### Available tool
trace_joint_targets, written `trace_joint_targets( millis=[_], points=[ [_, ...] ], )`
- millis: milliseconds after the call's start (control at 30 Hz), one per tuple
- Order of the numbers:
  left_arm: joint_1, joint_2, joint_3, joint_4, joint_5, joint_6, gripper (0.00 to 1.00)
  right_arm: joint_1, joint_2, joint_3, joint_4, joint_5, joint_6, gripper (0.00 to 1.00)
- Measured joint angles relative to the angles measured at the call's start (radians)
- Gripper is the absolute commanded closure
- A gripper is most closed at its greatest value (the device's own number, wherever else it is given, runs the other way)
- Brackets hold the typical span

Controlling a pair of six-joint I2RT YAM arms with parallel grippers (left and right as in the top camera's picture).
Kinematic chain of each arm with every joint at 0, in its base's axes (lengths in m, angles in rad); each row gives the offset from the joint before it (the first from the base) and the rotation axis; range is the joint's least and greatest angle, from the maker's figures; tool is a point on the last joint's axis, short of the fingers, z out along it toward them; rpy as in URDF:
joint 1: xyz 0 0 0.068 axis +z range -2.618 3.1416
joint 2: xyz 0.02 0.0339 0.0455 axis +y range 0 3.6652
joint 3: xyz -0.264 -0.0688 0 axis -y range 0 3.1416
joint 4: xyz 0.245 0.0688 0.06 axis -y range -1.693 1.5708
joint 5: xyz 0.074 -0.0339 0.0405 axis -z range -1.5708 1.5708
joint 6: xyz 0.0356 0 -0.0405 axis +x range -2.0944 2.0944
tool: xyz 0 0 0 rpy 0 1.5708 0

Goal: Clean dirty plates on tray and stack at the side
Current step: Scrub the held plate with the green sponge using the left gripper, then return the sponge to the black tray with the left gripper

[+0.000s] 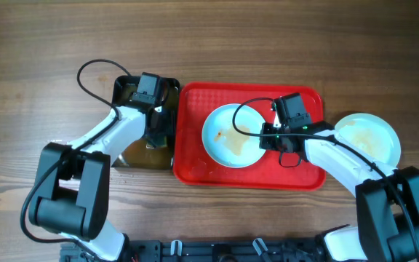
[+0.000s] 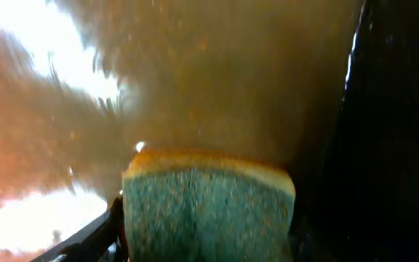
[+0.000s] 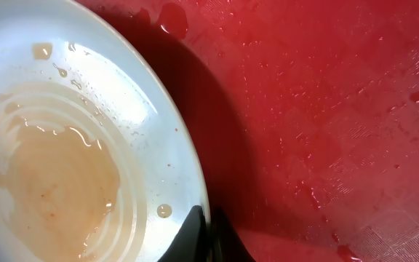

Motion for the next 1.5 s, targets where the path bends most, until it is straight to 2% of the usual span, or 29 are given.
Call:
trace_joint_targets(
  millis=[33, 67, 100, 133, 167, 200, 367, 400, 433, 467, 533, 633, 700, 733, 767, 800, 833, 1067, 1100, 1133, 1167, 1233, 1300, 1367, 1433, 1467, 1500],
  points=[
    [0.0, 0.004, 0.0, 0.012, -0.005, 0.0, 0.36, 0.0, 0.0, 0.0, 0.0, 0.0, 0.0, 0.96],
    [0.0, 0.009, 0.003, 0.018, -0.011, 0.0, 0.44, 0.0, 0.0, 0.0, 0.0, 0.0, 0.0, 0.96],
    [0.0, 0.012, 0.005, 0.021, -0.016, 0.001, 0.57, 0.0, 0.0, 0.0, 0.0, 0.0, 0.0, 0.96],
    [0.0, 0.015, 0.007, 0.026, -0.02, 0.002, 0.79, 0.0, 0.0, 0.0, 0.0, 0.0, 0.0, 0.96],
    [0.0, 0.018, 0.009, 0.031, -0.022, 0.001, 0.93, 0.0, 0.0, 0.0, 0.0, 0.0, 0.0, 0.96],
    [0.0, 0.02, 0.01, 0.039, -0.026, 0.002, 0.96, 0.0, 0.0, 0.0, 0.0, 0.0, 0.0, 0.96],
    [0.001, 0.023, 0.011, 0.045, -0.025, 0.004, 0.96, 0.0, 0.0, 0.0, 0.0, 0.0, 0.0, 0.96],
    [0.001, 0.023, 0.012, 0.044, -0.025, 0.004, 0.9, 0.0, 0.0, 0.0, -0.001, 0.0, 0.0, 0.96],
    [0.001, 0.023, 0.014, 0.04, -0.025, 0.004, 0.63, 0.0, 0.0, 0.0, -0.001, 0.0, 0.0, 0.96],
    [0.001, 0.023, 0.016, 0.037, -0.024, 0.0, 0.48, 0.0, 0.0, 0.001, -0.002, 0.0, 0.0, 0.96],
    [0.001, 0.022, 0.019, 0.03, -0.02, 0.005, 0.43, 0.0, 0.0, 0.001, -0.003, 0.0, 0.0, 0.96],
    [0.001, 0.015, 0.03, -0.079, -0.013, 0.001, 0.43, 0.0, 0.0, 0.002, -0.003, 0.0, 0.0, 0.96],
    [0.001, 0.009, 0.031, -0.14, 0.012, 0.0, 0.46, 0.0, 0.0, 0.002, -0.004, 0.0, 0.0, 0.96],
    [0.001, 0.007, 0.031, -0.153, 0.026, 0.001, 0.54, 0.0, 0.0, 0.002, -0.004, 0.0, 0.0, 0.96],
    [0.001, 0.007, 0.032, -0.157, 0.036, 0.002, 0.76, 0.0, 0.0, 0.002, -0.004, 0.0, 0.0, 0.96],
    [0.001, 0.006, 0.032, -0.158, 0.046, 0.004, 0.92, 0.0, 0.0, 0.002, -0.004, 0.0, 0.0, 0.96],
    [0.001, 0.006, 0.032, -0.158, 0.052, -0.003, 0.96, 0.0, 0.0, 0.002, -0.004, 0.0, 0.0, 0.96],
    [0.001, 0.006, 0.032, -0.158, 0.061, 0.0, 0.96, 0.0, 0.0, 0.002, -0.005, 0.0, 0.0, 0.96],
    [0.001, 0.006, 0.032, -0.158, 0.056, 0.0, 0.79, 0.0, 0.0, 0.002, -0.006, 0.0, 0.0, 0.96],
    [0.001, 0.006, 0.033, -0.159, 0.05, 0.0, 0.54, 0.0, 0.0, 0.002, -0.007, 0.0, 0.0, 0.96],
    [0.0, 0.006, 0.035, -0.162, 0.042, 0.0, 0.45, 0.0, 0.0, 0.002, -0.007, 0.0, 0.0, 0.96],
    [0.0, 0.006, 0.041, -0.165, 0.027, -0.002, 0.44, 0.0, 0.0, 0.002, -0.007, 0.0, 0.0, 0.96],
    [0.0, 0.005, 0.053, -0.19, 0.032, 0.0, 0.45, 0.0, 0.0, 0.002, -0.007, 0.0, 0.0, 0.96],
    [0.0, -0.002, 0.056, -0.241, 0.055, 0.0, 0.5, 0.0, 0.0, 0.002, -0.007, 0.0, 0.0, 0.96],
    [0.0, -0.004, 0.057, -0.285, 0.075, -0.001, 0.68, 0.0, 0.0, 0.002, -0.007, 0.0, 0.0, 0.96],
    [0.0, -0.005, 0.057, -0.291, 0.081, 0.004, 0.9, 0.0, 0.0, 0.002, -0.007, 0.0, 0.0, 0.96],
    [0.0, -0.006, 0.057, -0.3, 0.09, 0.002, 0.96, 0.0, 0.0, 0.002, -0.007, 0.0, 0.0, 0.96]
  ],
)
